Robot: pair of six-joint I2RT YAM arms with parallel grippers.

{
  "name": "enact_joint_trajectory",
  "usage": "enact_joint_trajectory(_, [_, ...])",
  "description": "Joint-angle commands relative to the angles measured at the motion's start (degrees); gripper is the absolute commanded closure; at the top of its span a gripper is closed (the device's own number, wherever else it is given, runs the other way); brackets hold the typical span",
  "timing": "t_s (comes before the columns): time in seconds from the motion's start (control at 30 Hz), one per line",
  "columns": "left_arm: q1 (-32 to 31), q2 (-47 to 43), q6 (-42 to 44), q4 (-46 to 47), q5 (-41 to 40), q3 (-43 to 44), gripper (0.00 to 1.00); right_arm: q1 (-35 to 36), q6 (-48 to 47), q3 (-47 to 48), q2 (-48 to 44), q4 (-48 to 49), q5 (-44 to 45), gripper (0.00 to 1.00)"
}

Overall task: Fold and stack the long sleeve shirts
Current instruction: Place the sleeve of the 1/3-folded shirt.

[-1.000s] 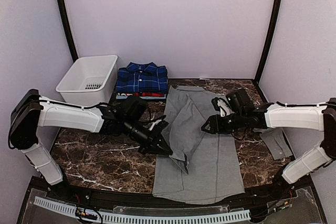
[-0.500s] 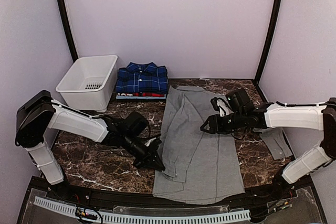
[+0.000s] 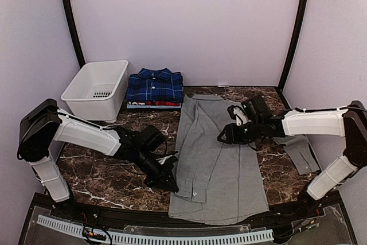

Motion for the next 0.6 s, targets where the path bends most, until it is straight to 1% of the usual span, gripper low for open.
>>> enact_joint_trajectory(0.0, [-0.56,-0.06,2.51,-2.32,0.58,1.79,0.99,-0.17,0.11,5.29,4.25,3.28,0.24,0.54])
enact_joint_trajectory(0.1, [-0.53,-0.66,1.69,-1.01,1.51,1.94,0.99,-0.18,-0.15,8.30,6.73,2.89,0.13,0.56])
enact_joint_trajectory(0.23, [-0.58,-0.35,5.25,-4.80,0.04,2.98,0.93,-0.17,-0.02,10.50,9.30,3.17,0.26,0.58])
enact_joint_trajectory(0.33, [-0.56,-0.59,6.70,-7.18,-2.30,3.21,0.84,-0.17,0.42,11.94,11.86,4.55,-0.65,0.61])
enact_joint_trajectory(0.4, [-0.44,-0.88,8.23,-9.90,-4.94,4.44,0.76,-0.17,0.72,13.39,13.33,5.21,-0.76,0.63])
enact_joint_trajectory(0.43, [-0.42,-1.00,9.76,-12.06,-6.91,5.72,0.70,-0.17,0.79,14.26,14.32,5.31,-0.68,0.64])
enact_joint_trajectory(0.57, [-0.46,-1.84,13.34,-16.94,-11.00,8.83,0.55,-0.36,0.33,18.55,19.30,5.14,0.06,0.65])
